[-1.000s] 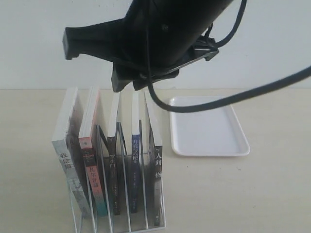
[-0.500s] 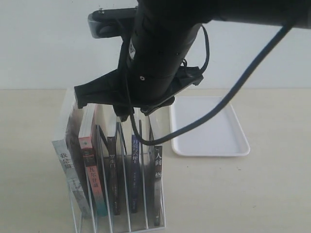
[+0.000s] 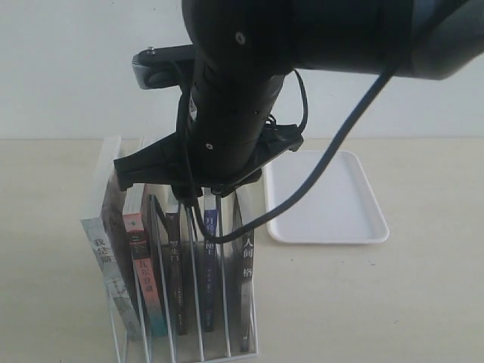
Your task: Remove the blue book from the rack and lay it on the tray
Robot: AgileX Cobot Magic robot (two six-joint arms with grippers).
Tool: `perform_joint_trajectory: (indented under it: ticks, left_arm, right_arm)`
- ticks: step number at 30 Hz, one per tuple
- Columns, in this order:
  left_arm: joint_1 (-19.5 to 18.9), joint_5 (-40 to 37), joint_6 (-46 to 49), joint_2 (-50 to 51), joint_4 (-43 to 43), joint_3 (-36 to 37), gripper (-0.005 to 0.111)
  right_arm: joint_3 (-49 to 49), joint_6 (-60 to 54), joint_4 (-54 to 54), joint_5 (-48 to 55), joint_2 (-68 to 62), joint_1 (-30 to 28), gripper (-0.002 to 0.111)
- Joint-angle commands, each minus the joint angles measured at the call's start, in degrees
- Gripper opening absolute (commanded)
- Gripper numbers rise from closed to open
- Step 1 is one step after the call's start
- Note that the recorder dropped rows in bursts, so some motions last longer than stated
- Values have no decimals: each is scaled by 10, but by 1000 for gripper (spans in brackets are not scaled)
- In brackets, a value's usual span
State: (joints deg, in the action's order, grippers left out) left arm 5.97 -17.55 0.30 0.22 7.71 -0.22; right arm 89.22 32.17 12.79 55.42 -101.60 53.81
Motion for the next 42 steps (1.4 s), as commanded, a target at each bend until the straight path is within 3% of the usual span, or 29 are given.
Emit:
perform_joint_trajectory:
  ticks: [1, 19, 42]
  left_arm:
    - [-1, 0, 2, -2, -2, 2, 4]
    - [-1, 0, 2, -2, -2, 2, 4]
    - [-1, 0, 2, -2, -2, 2, 4]
  right_arm:
    - [1, 5, 5, -2, 2, 0, 40]
    - [74, 7, 4, 35, 11, 6, 40]
    - [74, 22, 2, 14, -37, 22, 40]
